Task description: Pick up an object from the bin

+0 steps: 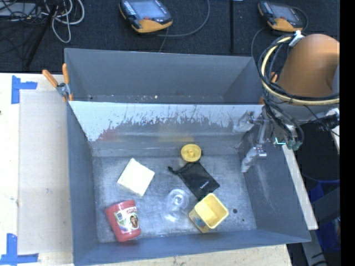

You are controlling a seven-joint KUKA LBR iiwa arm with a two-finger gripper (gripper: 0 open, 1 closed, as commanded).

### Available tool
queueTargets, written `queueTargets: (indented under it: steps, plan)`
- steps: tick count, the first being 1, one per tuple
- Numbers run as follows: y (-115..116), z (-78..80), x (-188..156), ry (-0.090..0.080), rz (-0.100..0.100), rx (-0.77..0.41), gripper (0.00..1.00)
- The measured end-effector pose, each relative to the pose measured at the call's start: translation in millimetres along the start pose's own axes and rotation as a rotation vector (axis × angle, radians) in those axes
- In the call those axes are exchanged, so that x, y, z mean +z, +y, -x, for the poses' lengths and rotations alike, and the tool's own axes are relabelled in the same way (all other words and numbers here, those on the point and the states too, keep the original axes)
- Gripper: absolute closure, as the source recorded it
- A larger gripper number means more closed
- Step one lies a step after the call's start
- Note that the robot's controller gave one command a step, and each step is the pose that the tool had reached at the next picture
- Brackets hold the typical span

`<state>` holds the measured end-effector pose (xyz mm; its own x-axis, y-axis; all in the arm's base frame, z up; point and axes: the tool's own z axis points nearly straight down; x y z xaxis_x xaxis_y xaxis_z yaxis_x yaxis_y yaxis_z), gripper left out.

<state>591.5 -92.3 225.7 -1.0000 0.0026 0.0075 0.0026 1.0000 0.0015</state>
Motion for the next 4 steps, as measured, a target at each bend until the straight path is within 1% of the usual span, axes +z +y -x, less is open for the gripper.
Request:
queueTargets:
  steps: [1, 2, 3, 4]
  plan:
    - [0.4, 1.3, -4.9, -0.007, -0.001, -0.003, 0.0]
    - [50.0, 2.2, 45.8, -0.011, -0.001, 0.088, 0.0]
    - [67.5, -4.4, 65.9, -0.006, -0.001, -0.019, 0.0]
    - [80.3, -3.5, 100.5, -0.007, 0.0, 0.117, 0.0]
